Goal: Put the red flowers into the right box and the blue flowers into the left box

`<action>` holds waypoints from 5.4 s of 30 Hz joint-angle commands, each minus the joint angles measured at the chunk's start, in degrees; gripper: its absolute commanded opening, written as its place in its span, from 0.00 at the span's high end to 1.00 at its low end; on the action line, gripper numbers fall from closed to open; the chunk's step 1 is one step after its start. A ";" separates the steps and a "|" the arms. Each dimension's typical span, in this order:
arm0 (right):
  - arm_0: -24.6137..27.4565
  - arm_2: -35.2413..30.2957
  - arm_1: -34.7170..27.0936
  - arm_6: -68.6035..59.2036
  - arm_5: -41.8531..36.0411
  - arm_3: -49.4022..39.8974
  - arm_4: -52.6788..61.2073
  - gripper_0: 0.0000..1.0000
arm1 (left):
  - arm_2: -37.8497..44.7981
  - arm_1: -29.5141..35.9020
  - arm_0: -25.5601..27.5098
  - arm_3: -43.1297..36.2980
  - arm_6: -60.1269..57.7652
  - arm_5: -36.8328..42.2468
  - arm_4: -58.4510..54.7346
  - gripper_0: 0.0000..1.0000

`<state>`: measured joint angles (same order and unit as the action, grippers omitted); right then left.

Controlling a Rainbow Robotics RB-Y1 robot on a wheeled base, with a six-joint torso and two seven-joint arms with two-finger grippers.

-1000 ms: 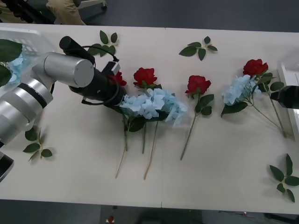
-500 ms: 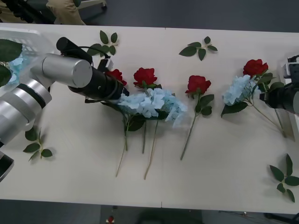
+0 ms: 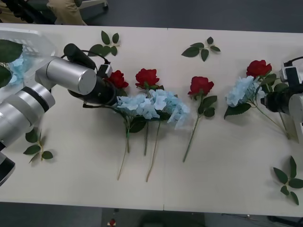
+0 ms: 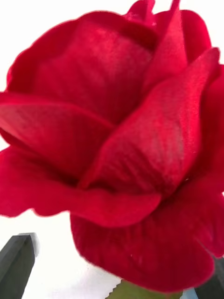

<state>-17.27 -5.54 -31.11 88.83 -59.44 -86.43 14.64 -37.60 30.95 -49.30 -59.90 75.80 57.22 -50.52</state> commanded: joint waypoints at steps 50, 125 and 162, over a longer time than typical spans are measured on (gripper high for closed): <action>-10.94 9.94 -0.45 4.86 15.49 22.71 -1.81 0.00 | 2.53 -1.95 -3.61 -3.38 -0.48 1.05 10.80 1.00; -8.92 -9.31 -7.13 23.23 -4.55 7.59 34.67 1.00 | 19.76 -11.00 11.42 -40.30 70.19 -16.79 -45.19 1.00; -3.30 -24.78 -7.39 58.30 -14.48 7.59 59.19 0.00 | 18.88 -10.74 11.24 -40.12 69.92 -18.99 -42.91 1.00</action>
<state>-20.71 -29.63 -36.38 144.60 -73.51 -76.80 71.16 -18.43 20.06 -35.98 -98.37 142.16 38.58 -93.24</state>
